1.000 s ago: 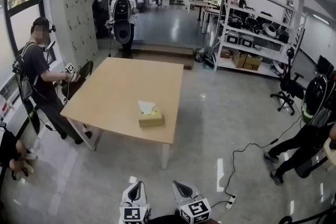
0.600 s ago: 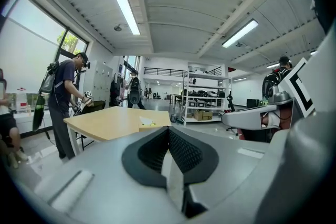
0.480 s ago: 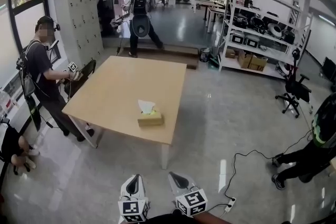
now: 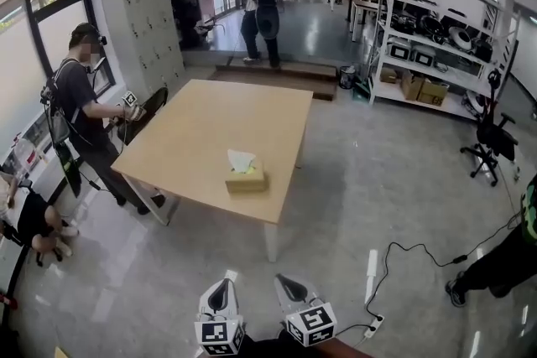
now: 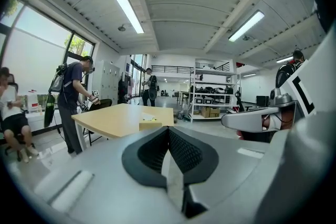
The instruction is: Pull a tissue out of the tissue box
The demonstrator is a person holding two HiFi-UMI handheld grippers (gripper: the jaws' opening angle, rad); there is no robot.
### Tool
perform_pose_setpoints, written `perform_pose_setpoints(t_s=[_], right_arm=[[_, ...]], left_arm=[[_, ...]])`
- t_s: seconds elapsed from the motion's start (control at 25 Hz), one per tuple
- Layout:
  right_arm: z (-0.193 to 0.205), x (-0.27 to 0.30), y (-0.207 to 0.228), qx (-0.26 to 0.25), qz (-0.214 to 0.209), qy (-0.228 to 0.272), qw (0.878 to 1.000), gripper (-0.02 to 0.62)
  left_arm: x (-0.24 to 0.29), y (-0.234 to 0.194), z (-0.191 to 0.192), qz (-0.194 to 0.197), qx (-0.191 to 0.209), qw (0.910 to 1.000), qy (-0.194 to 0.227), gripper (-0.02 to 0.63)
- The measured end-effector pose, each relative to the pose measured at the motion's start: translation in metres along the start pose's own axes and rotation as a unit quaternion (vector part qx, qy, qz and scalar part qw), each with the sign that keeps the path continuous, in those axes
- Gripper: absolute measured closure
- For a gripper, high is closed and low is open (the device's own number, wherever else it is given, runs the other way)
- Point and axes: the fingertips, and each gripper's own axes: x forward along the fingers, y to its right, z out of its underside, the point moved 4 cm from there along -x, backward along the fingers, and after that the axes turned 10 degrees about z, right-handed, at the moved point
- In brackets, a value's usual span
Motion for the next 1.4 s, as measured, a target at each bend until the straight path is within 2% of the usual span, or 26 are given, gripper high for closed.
perform_pose_setpoints(t_s=[0.28,0.6,0.72,0.96,1.08,1.2,1.4], right_arm=[[0.005,0.001,0.008,0.009,0.003,-0.005,1.000,0.603],[-0.003,0.025,0.024,0.000,0.042,-0.012,0.999,0.603],[-0.007,0.049,0.024,-0.001,0.058,-0.021,0.998,0.603],[-0.020,0.107,0.013,0.016,0.079,-0.027,0.996,0.603],[-0.041,0.139,0.005,0.016,0.097,-0.019,0.995,0.603],[-0.058,0.157,0.004,0.010,0.118,-0.016,0.993,0.603],[-0.066,0.184,-0.001,0.008,0.137,-0.020,0.990,0.603]], left_arm=[[0.007,0.005,-0.001,-0.004,-0.009,0.9999,-0.010,0.588],[0.055,-0.012,-0.002,0.040,-0.010,0.9991,-0.010,0.588],[0.074,-0.032,-0.008,0.058,0.002,0.9983,-0.005,0.588],[0.106,-0.095,-0.011,0.067,0.009,0.9977,-0.003,0.588],[0.125,-0.128,-0.032,0.081,0.013,0.9966,0.008,0.588],[0.137,-0.144,-0.051,0.098,0.017,0.9948,0.019,0.588],[0.147,-0.175,-0.059,0.112,0.011,0.9935,0.021,0.588]])
